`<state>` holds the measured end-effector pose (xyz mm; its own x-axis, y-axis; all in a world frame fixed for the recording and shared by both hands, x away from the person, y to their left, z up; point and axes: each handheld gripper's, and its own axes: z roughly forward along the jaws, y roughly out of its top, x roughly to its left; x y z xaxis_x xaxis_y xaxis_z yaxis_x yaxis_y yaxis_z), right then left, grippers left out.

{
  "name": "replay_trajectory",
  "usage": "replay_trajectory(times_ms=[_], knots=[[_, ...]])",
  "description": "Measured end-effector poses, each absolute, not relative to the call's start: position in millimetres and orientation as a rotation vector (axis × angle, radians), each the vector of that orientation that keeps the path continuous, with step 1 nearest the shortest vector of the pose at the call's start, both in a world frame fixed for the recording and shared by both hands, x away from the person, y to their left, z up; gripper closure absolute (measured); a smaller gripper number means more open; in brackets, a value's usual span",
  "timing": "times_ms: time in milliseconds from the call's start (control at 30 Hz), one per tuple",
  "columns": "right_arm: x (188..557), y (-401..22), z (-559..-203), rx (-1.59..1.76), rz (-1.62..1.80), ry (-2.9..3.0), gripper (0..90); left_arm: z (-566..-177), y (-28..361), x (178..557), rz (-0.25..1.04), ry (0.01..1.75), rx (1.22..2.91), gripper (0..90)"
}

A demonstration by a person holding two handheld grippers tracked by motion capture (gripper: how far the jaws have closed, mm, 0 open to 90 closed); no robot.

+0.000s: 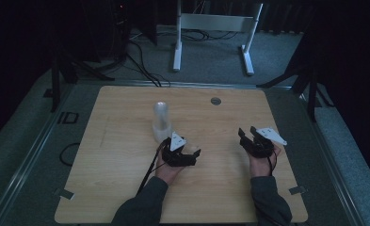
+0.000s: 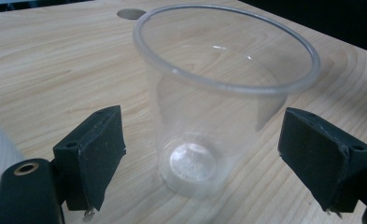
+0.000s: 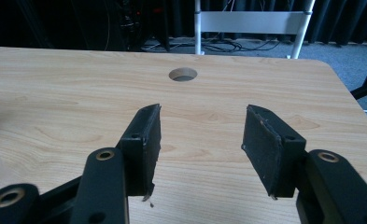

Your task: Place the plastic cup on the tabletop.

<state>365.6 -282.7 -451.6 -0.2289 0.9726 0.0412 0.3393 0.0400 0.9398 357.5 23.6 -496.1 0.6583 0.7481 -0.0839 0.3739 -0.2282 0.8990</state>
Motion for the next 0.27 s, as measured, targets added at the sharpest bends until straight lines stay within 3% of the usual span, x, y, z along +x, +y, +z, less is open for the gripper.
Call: replay_trajectory(times_ms=[267], knots=[[365.8,-283.2,-451.7,1.343,1.2,1.647,45.8,-497.5,29.8,351.5,0.442,0.889,1.843,14.7]])
